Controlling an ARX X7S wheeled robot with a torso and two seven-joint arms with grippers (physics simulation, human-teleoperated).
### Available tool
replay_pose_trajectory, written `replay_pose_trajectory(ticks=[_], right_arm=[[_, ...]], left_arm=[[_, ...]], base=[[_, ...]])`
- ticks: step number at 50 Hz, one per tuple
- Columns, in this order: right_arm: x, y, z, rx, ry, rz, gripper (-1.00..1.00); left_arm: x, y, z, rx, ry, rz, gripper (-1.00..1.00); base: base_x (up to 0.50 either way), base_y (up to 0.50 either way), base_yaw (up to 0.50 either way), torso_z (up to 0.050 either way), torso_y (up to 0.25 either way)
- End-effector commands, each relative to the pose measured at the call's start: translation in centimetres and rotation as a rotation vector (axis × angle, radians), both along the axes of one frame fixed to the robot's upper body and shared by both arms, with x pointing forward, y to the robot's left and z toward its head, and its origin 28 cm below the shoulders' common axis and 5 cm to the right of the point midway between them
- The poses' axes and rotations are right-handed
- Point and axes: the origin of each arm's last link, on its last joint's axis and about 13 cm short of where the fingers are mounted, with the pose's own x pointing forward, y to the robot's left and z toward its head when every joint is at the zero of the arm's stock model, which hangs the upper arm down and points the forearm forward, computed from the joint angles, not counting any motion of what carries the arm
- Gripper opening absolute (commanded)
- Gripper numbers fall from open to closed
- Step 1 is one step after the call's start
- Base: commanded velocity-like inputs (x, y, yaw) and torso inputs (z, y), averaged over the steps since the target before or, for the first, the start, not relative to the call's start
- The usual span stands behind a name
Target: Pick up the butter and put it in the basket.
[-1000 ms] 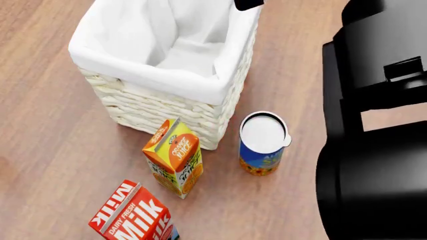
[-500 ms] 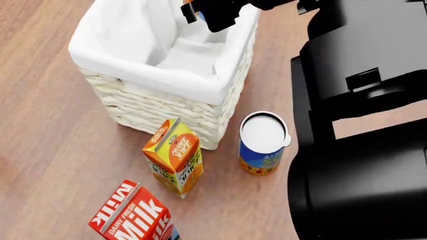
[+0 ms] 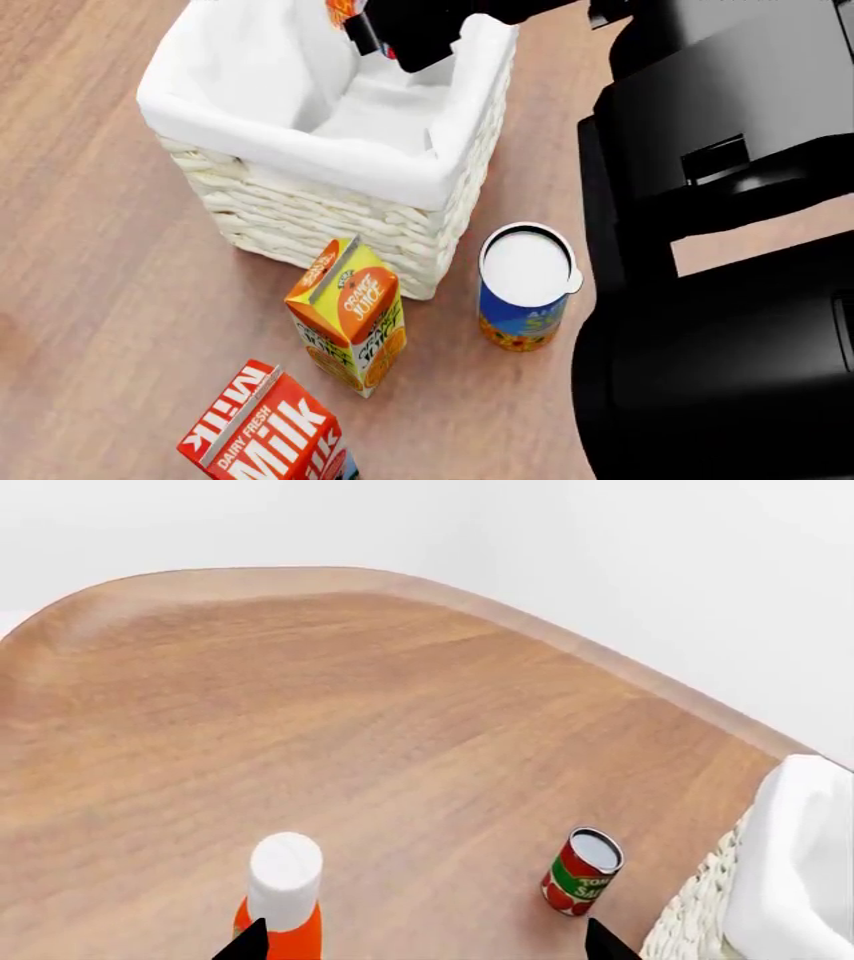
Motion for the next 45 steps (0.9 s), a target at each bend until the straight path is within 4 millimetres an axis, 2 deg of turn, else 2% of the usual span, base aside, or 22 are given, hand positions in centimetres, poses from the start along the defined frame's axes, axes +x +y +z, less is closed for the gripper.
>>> replay_pose_trajectory(ticks=[1,20,45], right_arm=[[0.0,0.4,0.4,0.053,-0.011,0.059,-1.0],[0.5,0.7,-0.8,0.073,-0.004,0.091,-1.0],[0.6,0.4,-0.8,0.072,-0.017,0.06,-1.0]], left_arm=[[-0.1,0.0,0.1,-0.002,0.0,0.0,1.0],[-0.4,0.0,0.2,-0.003,0.002,-0.001,1.0],[-0.5,0.0,0.3,-0.007,0.003,-0.003,1.0]], base=[[0.0,0.0,0.0,0.0,0.0],[0.0,0.0,0.0,0.001,0.002],[0.0,0.0,0.0,0.0,0.001]])
